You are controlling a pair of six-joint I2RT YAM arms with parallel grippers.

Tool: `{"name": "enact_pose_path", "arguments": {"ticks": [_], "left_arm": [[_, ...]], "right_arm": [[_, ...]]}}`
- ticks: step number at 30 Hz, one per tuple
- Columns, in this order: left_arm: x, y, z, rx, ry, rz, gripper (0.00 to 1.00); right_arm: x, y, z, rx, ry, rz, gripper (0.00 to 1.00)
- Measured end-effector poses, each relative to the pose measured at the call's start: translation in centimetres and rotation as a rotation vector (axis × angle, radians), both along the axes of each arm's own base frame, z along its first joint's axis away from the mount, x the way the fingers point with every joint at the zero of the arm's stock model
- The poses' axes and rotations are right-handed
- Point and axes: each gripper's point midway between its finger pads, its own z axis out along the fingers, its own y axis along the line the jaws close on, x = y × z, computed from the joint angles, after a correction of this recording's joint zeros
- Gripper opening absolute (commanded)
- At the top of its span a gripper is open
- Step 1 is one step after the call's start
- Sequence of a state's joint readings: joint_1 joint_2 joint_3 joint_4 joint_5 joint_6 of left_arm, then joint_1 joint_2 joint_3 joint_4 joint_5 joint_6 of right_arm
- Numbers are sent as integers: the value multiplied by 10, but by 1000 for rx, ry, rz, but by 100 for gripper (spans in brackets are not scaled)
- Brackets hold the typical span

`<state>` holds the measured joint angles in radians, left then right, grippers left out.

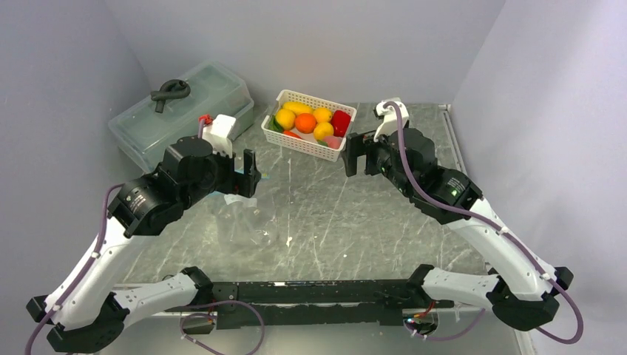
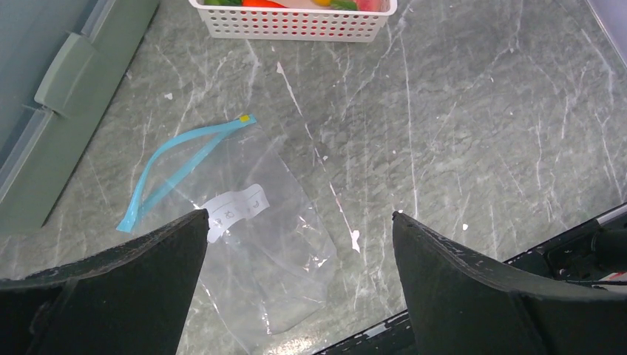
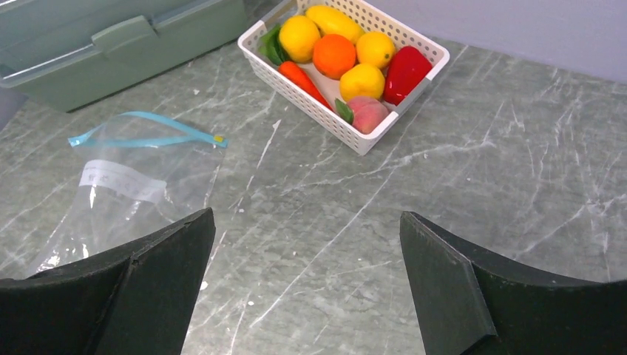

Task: Place the food in the zip-top bag and seal the zipper
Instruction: Move the bin to the center of the board.

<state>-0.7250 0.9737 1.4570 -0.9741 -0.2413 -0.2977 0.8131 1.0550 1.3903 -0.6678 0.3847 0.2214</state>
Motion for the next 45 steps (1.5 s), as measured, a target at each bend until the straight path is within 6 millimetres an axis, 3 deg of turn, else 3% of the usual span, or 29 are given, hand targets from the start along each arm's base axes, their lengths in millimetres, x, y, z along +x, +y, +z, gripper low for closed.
{"name": "enact_pose_path", "arguments": {"ticks": [17, 27, 34, 41, 45], "left_arm": [[-2, 0, -21, 31, 39, -7, 99], [-3, 1, -42, 68, 83, -8, 99], [-5, 2, -60, 95, 116, -7, 99], [-14, 10, -80, 105, 144, 2, 99], [-20, 14, -91, 95, 159, 14, 99]], "right_arm": [[12, 5, -11, -100, -13, 15, 100], [38, 23, -38, -266, 7, 45, 100], [57, 35, -31, -320, -43, 94, 100], [98, 48, -17, -289, -61, 124, 99], [126, 58, -25, -270, -29, 155, 99]]}}
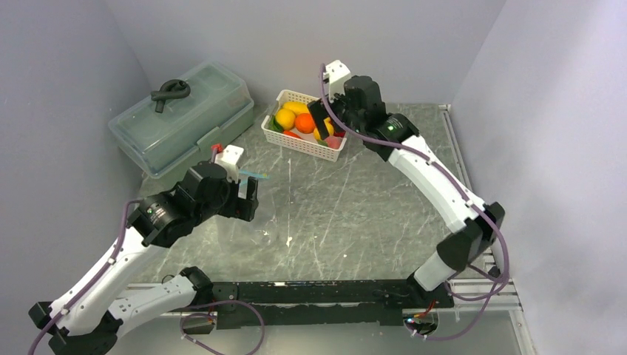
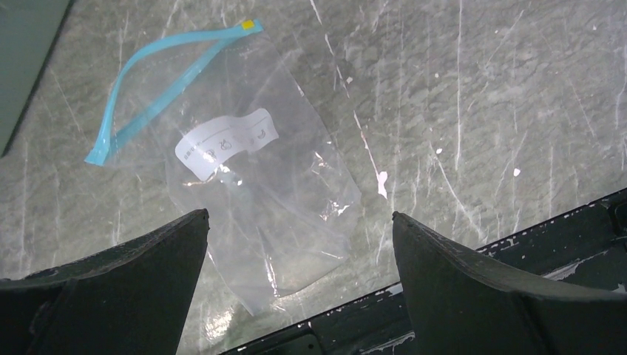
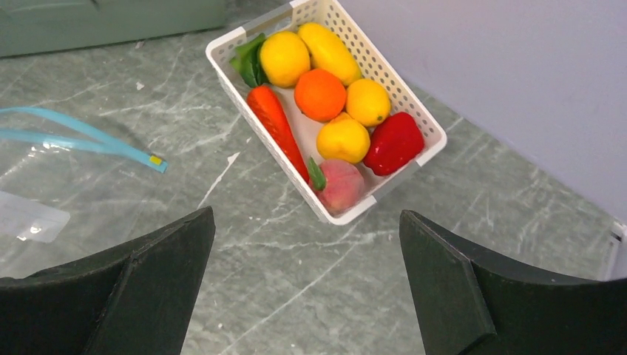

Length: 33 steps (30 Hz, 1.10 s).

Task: Place the food in the zip-top bag and seal the zipper
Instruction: Move the bin to the center of the board.

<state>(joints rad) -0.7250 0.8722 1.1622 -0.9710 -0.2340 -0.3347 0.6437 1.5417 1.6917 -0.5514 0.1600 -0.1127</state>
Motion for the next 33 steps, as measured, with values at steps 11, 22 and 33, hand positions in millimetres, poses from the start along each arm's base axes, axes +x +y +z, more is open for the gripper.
{"name": "enact_pose_path", "arguments": {"ticks": [11, 22, 33], "left_arm": [[-13, 8, -19, -41, 19, 34, 99], [-24, 12, -20, -98, 3, 26, 99], [-33, 13, -28, -126, -1, 4, 99]], "right_arm": [[51, 33, -56, 29, 178, 120, 96], [93, 75, -115, 31, 305, 189, 91], [98, 82, -189, -22, 439, 195, 86]]}}
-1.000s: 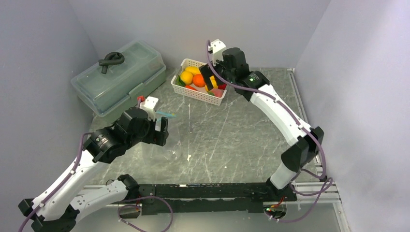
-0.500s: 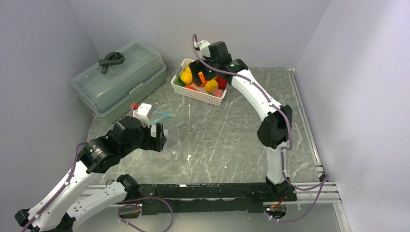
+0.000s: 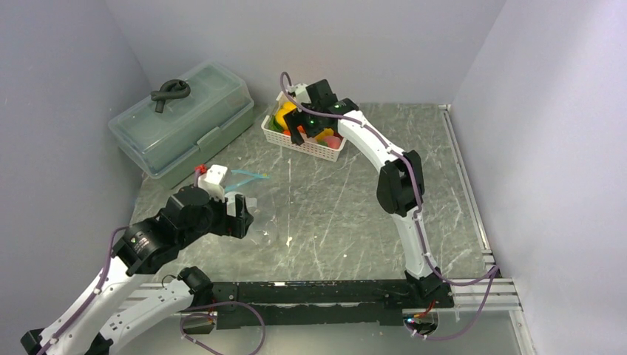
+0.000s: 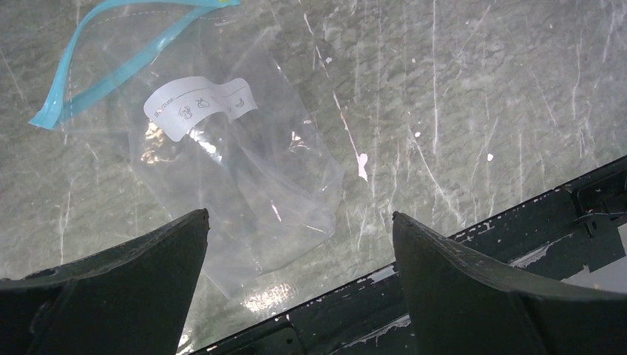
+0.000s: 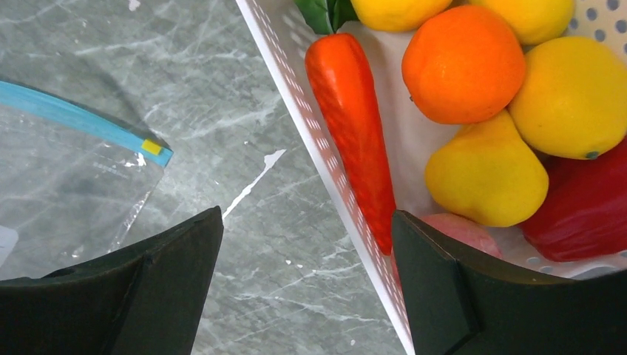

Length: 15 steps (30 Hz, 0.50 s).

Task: Place the food in the zip-top bag and seal the zipper
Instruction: Move the bin to the center of the board.

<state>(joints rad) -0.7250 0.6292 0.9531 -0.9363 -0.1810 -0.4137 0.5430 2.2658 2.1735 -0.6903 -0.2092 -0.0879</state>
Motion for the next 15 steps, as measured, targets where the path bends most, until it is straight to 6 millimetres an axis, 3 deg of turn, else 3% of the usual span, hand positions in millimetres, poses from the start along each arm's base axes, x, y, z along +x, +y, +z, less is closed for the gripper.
{"name": "enact_pose_path", "arguments": {"ticks": [5, 15], "left_arm": [[-1, 1, 1, -10, -12, 0, 99], [-3, 5, 8, -35, -48, 8, 99]], "right_arm": [[3, 1, -18, -20, 24, 5, 84], [15, 1, -36, -60, 11, 1, 80]]}}
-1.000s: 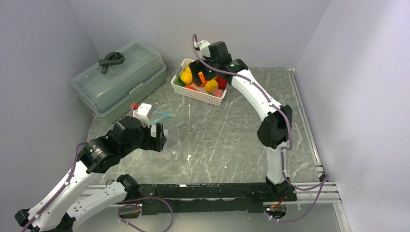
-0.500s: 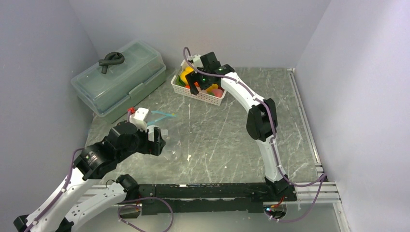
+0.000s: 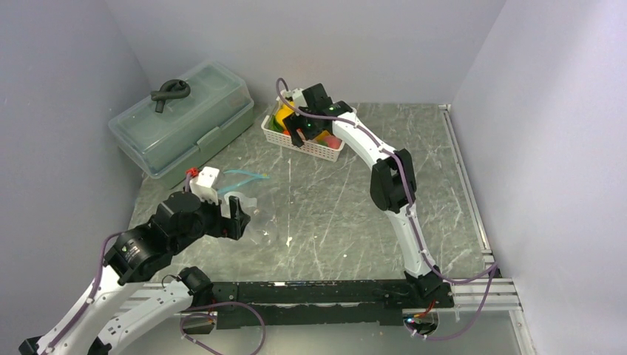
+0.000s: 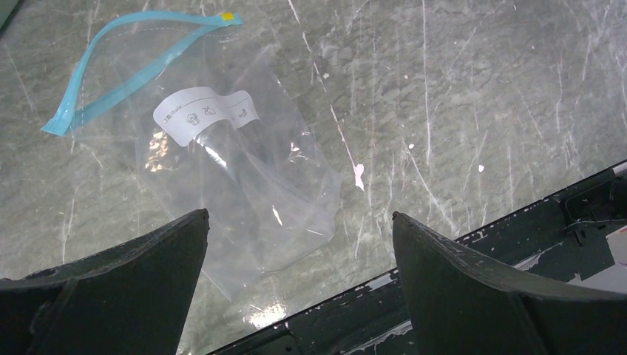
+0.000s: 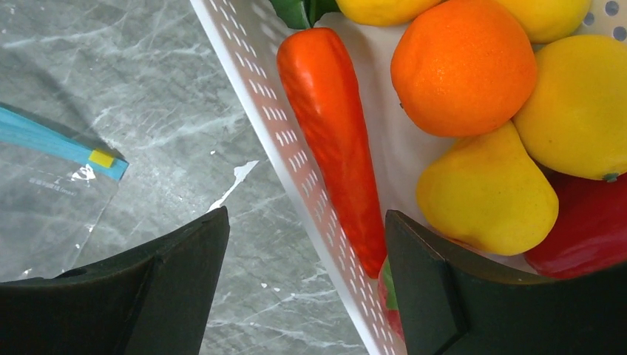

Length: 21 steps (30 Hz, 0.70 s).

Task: Place the food in the zip-top bag and seal the zipper
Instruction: Move the bin to the center of the board.

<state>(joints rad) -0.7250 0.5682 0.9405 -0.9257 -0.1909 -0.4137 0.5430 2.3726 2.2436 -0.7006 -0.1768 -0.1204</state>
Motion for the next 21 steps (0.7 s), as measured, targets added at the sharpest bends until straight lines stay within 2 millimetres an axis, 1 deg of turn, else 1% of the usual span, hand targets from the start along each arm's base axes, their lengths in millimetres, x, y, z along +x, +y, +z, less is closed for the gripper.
{"name": "enact_pose_path", "arguments": {"ticks": [5, 8, 14, 18, 21], "left_arm": [[0, 2, 2, -5, -13, 8, 99], [0, 3, 3, -5, -15, 9, 99], [0, 4, 3, -3, -17, 14, 99], [0, 4, 2, -4, -17, 14, 99], [0, 4, 2, -4, -17, 14, 99]], "right_arm": [[5, 1, -11, -13, 0, -5, 75], [6, 1, -19, -18, 9, -6, 70], [9, 3, -30, -24, 18, -5, 53], [8, 3, -35, -29, 26, -4, 46], [8, 3, -36, -37, 22, -4, 35]]}}
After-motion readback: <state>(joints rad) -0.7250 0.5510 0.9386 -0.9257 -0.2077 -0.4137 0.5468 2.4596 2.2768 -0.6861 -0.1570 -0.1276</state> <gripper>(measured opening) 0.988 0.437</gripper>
